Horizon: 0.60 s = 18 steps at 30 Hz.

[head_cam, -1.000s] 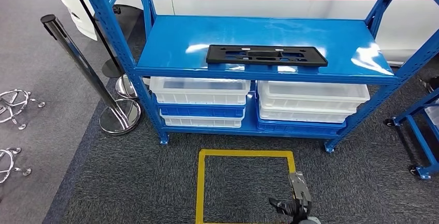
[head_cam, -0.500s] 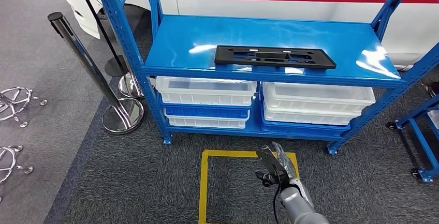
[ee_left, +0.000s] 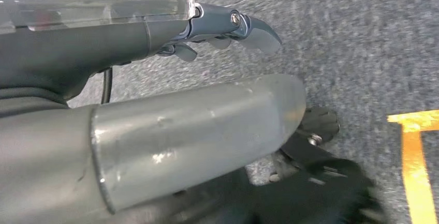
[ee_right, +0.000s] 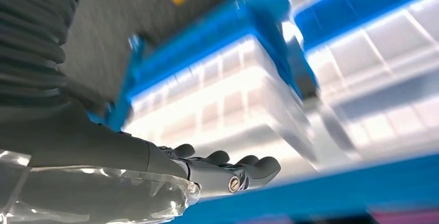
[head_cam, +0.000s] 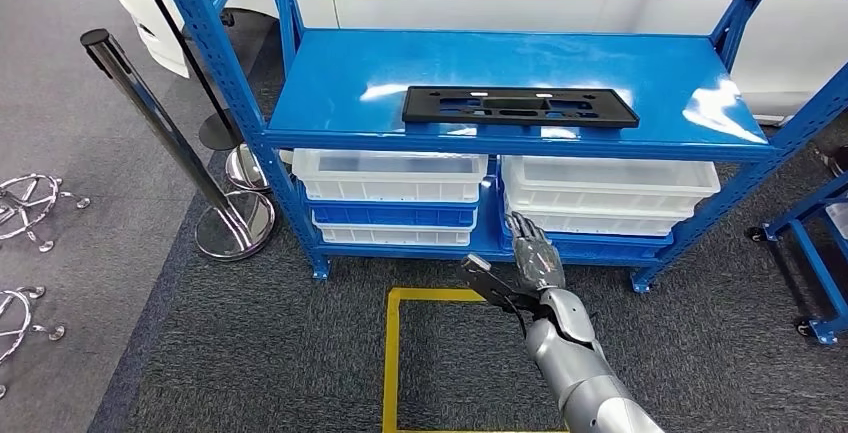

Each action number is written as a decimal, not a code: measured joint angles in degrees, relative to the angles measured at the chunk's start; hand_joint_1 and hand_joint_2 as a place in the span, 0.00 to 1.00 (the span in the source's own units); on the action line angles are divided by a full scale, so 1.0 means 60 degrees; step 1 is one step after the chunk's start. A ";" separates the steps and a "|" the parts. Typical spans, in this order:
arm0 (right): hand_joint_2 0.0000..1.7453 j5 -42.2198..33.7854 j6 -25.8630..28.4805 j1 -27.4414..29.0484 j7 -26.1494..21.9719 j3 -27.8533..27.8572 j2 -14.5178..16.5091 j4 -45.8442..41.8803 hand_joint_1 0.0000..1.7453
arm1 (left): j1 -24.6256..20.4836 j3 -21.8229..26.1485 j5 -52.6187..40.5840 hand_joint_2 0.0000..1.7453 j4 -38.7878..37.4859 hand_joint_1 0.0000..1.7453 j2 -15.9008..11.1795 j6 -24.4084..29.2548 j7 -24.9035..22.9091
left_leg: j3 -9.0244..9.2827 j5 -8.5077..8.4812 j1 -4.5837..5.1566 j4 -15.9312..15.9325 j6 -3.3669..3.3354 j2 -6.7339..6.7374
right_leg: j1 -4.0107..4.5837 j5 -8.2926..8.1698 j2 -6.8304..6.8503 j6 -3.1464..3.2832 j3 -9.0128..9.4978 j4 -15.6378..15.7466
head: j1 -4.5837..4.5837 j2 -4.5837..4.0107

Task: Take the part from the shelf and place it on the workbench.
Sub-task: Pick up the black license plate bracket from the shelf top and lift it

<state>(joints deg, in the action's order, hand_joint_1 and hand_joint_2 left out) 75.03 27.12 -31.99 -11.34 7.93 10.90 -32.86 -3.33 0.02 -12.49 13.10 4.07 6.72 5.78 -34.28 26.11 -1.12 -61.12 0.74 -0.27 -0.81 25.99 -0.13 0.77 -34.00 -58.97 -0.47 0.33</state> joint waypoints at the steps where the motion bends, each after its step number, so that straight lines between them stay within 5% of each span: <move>1: 1.00 0.0096 0.0088 -0.0039 0.0077 -0.0190 -0.0005 -0.0095 0.00 | -0.0027 -0.0002 -0.0025 0.00 -0.0002 0.00 0.0012 -0.0008 0.0003 | 0.0104 -0.0038 0.0018 0.0247 -0.0031 -0.0005 | 0.0011 0.0002 -0.0001 -0.0042 -0.0020 -0.0015 | 0.0002 0.0000; 6: 1.00 0.0713 0.0615 -0.0226 0.0586 -0.1619 -0.0087 -0.0681 0.00 | -0.0127 -0.0017 -0.0176 0.00 -0.0014 0.00 0.0070 -0.0077 0.0013 | 0.0180 -0.0059 0.0071 0.0509 -0.0312 -0.0008 | -0.0007 0.0084 -0.0002 -0.0290 -0.0098 -0.0134 | 0.0005 0.0000; 8: 1.00 0.0924 0.0808 -0.0343 0.0840 -0.2176 -0.0174 -0.0830 0.00 | -0.0183 -0.0024 -0.0220 0.00 -0.0016 0.00 0.0086 -0.0100 0.0014 | 0.0199 -0.0100 0.0073 0.0568 -0.0442 0.0006 | -0.0017 0.0538 0.0003 -0.0338 -0.0454 -0.0905 | 0.0005 0.0000; 10: 1.00 0.1091 0.0964 -0.0444 0.1153 -0.2726 -0.0278 -0.0889 0.00 | -0.0232 -0.0032 -0.0246 0.00 -0.0016 0.00 0.0091 -0.0124 0.0013 | 0.0191 -0.0093 0.0110 0.0566 -0.0512 0.0010 | -0.0005 0.1096 0.0005 -0.0356 -0.1097 -0.2204 | 0.0003 0.0000; 12: 1.00 0.1225 0.1058 -0.0476 0.1491 -0.3226 -0.0386 -0.0909 0.00 | -0.0238 -0.0041 -0.0290 0.00 -0.0019 0.00 0.0096 -0.0154 0.0007 | 0.0201 -0.0075 0.0138 0.0542 -0.0533 -0.0002 | -0.0002 0.1112 0.0006 -0.0347 -0.1409 -0.2779 | 0.0003 0.0000; 15: 1.00 0.1387 0.1164 -0.0608 0.2036 -0.3839 -0.0536 -0.1003 0.00 | -0.0247 -0.0048 -0.0346 0.00 -0.0026 0.00 0.0110 -0.0197 -0.0004 | 0.0202 -0.0011 0.0171 0.0455 -0.0504 -0.0023 | 0.0028 0.0173 0.0009 -0.0233 -0.0727 -0.1259 | 0.0004 0.0000; 18: 1.00 0.1607 0.1375 -0.0884 0.2876 -0.4694 -0.0724 -0.1239 0.00 | -0.0311 -0.0050 -0.0420 0.00 -0.0027 0.00 0.0116 -0.0275 -0.0016 | 0.0139 0.0033 0.0232 0.0391 -0.0395 -0.0010 | 0.0085 -0.0084 -0.0006 -0.0144 -0.0293 -0.0192 | 0.0000 0.0000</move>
<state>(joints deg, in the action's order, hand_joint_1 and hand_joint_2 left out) 84.67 35.37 -37.30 5.92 -20.24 6.55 -40.29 -5.20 -0.28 -15.01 12.94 4.77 5.06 5.68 -33.45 26.31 0.27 -58.77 -1.63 -0.33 -0.30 25.48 -0.16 -0.09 -35.76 -60.13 -0.47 0.33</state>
